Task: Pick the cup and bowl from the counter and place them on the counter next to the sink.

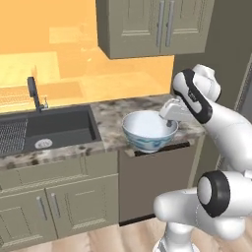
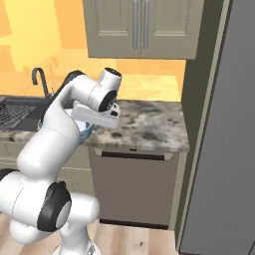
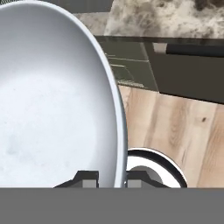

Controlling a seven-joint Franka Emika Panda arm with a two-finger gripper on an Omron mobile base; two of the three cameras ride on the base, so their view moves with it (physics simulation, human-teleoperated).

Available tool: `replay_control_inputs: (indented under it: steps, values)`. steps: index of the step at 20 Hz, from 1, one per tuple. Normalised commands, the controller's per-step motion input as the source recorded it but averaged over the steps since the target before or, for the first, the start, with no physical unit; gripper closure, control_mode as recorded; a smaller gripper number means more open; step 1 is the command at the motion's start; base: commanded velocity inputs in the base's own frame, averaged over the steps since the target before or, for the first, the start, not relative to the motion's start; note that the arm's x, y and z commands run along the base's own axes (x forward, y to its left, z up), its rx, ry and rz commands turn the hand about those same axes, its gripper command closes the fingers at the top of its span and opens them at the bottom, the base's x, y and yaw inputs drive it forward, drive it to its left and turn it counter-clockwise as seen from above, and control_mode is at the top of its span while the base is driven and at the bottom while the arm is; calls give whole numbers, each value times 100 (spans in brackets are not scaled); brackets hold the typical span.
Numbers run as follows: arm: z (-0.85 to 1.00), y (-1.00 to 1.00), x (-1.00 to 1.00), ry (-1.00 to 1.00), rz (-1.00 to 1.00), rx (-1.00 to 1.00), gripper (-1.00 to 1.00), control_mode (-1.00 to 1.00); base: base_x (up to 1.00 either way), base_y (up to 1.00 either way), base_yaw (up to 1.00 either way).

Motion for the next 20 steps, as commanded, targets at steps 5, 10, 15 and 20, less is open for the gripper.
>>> replay_control_inputs:
  steps: [5, 10, 15, 20]
  values:
    - [0, 0, 0, 0, 0, 0, 100, 100, 83, -7, -20]
    - [0, 0, 0, 0, 0, 0, 100, 100, 5, -7, -1]
    - [0, 0, 0, 0, 0, 0, 100, 100, 0, 0, 0]
    - [0, 0, 0, 0, 0, 0, 100, 100, 0, 0, 0]
